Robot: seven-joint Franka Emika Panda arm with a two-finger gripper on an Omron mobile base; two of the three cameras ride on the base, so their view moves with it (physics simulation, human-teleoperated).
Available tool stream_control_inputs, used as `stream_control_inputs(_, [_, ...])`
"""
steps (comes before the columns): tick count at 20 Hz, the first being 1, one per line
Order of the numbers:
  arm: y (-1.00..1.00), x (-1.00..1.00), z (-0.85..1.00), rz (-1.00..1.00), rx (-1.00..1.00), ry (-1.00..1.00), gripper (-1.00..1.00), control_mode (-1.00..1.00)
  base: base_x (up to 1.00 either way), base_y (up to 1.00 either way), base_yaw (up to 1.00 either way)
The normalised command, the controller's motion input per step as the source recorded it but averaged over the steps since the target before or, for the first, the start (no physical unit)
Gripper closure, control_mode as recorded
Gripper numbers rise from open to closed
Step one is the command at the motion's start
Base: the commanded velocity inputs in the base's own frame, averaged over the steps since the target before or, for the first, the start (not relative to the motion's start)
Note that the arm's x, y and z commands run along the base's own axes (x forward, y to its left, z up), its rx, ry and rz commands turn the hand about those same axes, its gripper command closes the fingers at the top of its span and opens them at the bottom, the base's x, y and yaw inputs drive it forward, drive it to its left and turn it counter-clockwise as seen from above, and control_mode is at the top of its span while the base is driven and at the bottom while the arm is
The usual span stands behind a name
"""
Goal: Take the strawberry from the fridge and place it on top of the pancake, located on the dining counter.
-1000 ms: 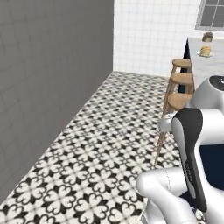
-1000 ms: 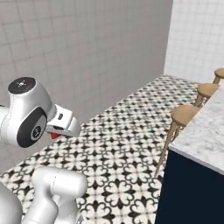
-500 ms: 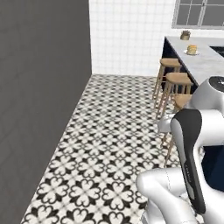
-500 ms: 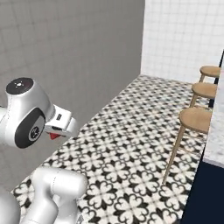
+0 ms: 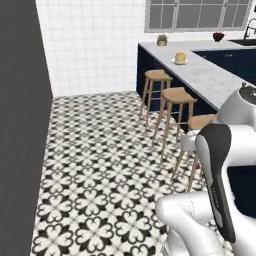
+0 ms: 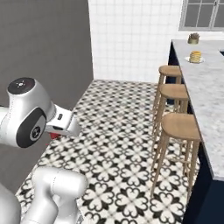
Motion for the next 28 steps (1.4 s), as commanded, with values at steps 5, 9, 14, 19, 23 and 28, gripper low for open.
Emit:
stream_control_inputs(5, [0.00,0.00,0.00,0.00,0.00,0.00,1.00,1.00,1.00,0.80,-0.55])
stream_control_inputs(9, [0.00,0.00,0.00,0.00,0.00,0.00,1.00,1.00,1.00,0.69,-0.52])
stream_control_inputs(14, [0.00,0.00,0.00,0.00,0.00,0.00,1.00,1.00,1.00,0.68,-0.54])
stream_control_inputs(19, [0.00,0.00,0.00,0.00,0.00,0.00,1.00,1.00,1.00,0.75,-0.60])
stream_control_inputs(23, [0.00,0.00,0.00,0.00,0.00,0.00,1.00,1.00,0.95,0.79,-0.65])
stream_control_inputs(28, [0.00,0.00,0.00,0.00,0.00,0.00,1.00,1.00,0.83,0.88,-0.62])
